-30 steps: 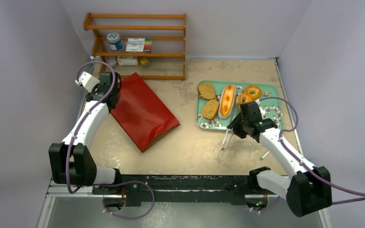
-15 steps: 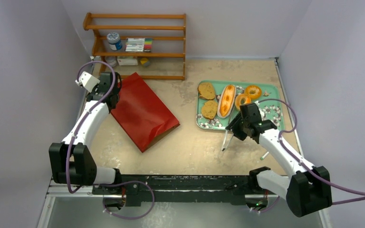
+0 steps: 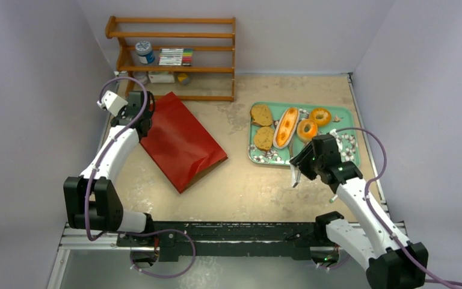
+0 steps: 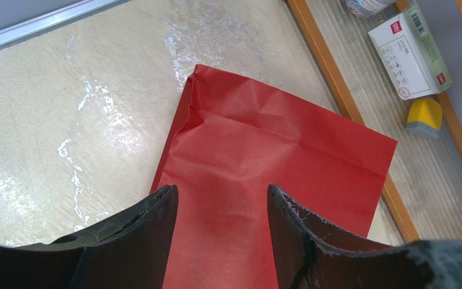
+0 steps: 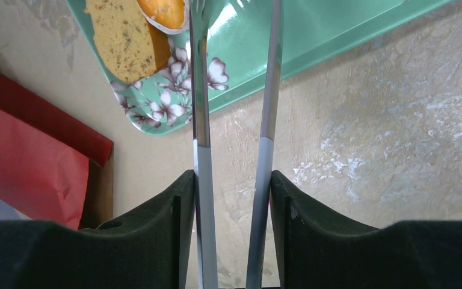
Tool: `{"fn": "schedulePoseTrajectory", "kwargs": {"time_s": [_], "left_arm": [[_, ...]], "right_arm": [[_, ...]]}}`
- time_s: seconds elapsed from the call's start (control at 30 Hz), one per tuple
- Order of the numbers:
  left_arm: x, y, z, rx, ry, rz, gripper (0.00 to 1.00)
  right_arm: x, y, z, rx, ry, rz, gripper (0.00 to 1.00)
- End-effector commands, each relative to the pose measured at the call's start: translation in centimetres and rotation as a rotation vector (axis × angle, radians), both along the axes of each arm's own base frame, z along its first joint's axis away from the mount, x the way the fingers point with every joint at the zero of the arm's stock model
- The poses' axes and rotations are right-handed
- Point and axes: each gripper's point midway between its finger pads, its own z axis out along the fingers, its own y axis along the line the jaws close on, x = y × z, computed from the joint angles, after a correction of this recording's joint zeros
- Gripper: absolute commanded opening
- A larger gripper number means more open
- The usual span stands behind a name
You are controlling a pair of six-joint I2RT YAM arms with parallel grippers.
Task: Take the fake bread out of the paper bag
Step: Place the fake bread in the container, then place the clamp at the center of the board.
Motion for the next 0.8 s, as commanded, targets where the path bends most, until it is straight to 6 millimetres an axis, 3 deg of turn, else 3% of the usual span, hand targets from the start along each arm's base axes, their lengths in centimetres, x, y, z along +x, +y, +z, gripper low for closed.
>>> {"fn": "schedulePoseTrajectory", "kwargs": {"time_s": [0.0,0.37,0.5,0.77], "left_arm": [[1.5,0.0,2.3,0.006,-0.071,0.006,0.55],[2.1,0.0,3.4,0.013,-0.079,0.008,0.55],[2.4,0.1,3.6,0.017,-0.077,0.010,0.55],[3.2,0.5,3.6,0.038,-0.042,0.032,0.55]], "right_arm": [[-0.1,-0.2,2.1,0.017,-0.053,-0.017,0.47],[-1.4,0.0,5.6,0.047,-0.136,0.018,0.42],[-1.5,-0.1,8.2,0.033,-0.196,0.058,0.41],[-1.4,4.3,10.7,0.057,-0.277,0.347,0.38]]}}
